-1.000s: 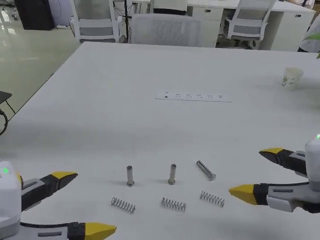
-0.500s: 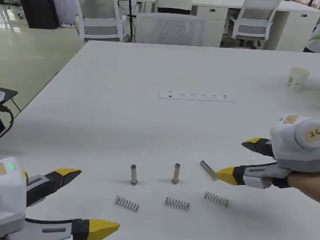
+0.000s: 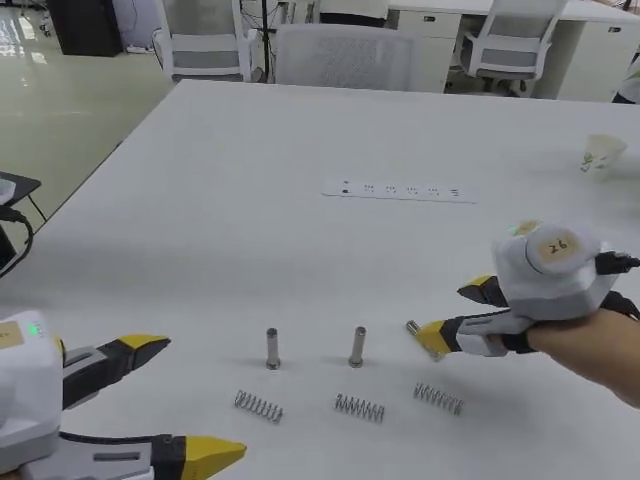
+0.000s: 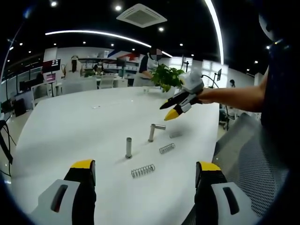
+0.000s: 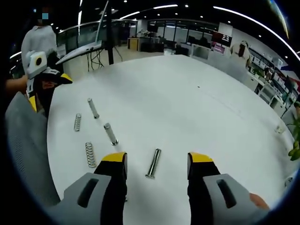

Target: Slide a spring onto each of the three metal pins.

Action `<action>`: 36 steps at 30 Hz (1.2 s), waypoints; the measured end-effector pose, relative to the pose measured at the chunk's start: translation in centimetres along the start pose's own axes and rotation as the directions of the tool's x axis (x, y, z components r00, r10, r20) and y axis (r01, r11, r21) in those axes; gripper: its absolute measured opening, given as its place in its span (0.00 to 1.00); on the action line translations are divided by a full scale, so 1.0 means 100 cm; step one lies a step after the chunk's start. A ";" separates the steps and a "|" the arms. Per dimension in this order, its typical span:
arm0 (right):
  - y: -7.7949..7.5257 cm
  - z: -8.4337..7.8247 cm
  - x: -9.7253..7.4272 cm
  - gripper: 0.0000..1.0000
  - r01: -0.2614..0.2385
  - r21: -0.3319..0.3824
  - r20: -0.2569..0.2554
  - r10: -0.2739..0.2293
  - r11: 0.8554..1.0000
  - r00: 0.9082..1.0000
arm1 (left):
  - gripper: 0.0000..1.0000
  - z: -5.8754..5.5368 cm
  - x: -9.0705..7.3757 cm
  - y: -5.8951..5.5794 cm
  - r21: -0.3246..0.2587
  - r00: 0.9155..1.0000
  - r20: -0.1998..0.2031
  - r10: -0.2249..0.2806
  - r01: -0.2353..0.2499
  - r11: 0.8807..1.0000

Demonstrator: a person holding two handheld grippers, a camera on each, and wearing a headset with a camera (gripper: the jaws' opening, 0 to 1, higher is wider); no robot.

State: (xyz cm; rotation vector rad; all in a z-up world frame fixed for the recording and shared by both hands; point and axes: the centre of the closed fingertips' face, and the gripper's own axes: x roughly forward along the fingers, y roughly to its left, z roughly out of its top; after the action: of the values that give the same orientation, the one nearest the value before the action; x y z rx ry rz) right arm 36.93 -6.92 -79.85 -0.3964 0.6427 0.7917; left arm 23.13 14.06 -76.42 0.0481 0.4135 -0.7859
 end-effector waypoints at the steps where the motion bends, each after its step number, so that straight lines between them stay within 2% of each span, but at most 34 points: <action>1: 0.000 0.000 0.001 0.50 0.000 0.003 -0.001 0.000 1.000 1.000 | 0.85 0.000 0.000 0.000 0.000 1.000 0.000 0.000 0.000 1.000; 16: 0.004 -0.013 0.029 0.36 0.005 0.026 -0.095 -0.002 1.000 0.995 | 0.84 -0.002 0.002 0.000 -0.008 1.000 -0.005 -0.005 0.005 1.000; 22: 0.002 -0.012 0.035 0.30 0.008 0.028 -0.115 -0.005 1.000 0.993 | 0.84 -0.002 0.003 0.002 -0.009 1.000 -0.005 -0.004 0.004 1.000; 26: 0.002 -0.016 0.040 0.27 0.008 0.036 -0.144 -0.002 0.999 0.990 | 0.84 -0.002 0.003 0.002 -0.012 1.000 -0.003 -0.004 0.004 1.000; 36: -0.001 -0.021 0.045 0.19 0.020 0.061 -0.175 -0.009 0.998 0.984 | 0.83 -0.005 0.003 0.003 -0.015 1.000 -0.010 -0.006 0.006 1.000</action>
State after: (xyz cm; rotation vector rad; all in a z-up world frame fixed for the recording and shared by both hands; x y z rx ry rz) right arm 38.56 -5.76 -84.45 -0.4155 0.8264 0.7262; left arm 23.35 14.18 -77.02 0.0368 0.4290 -0.7887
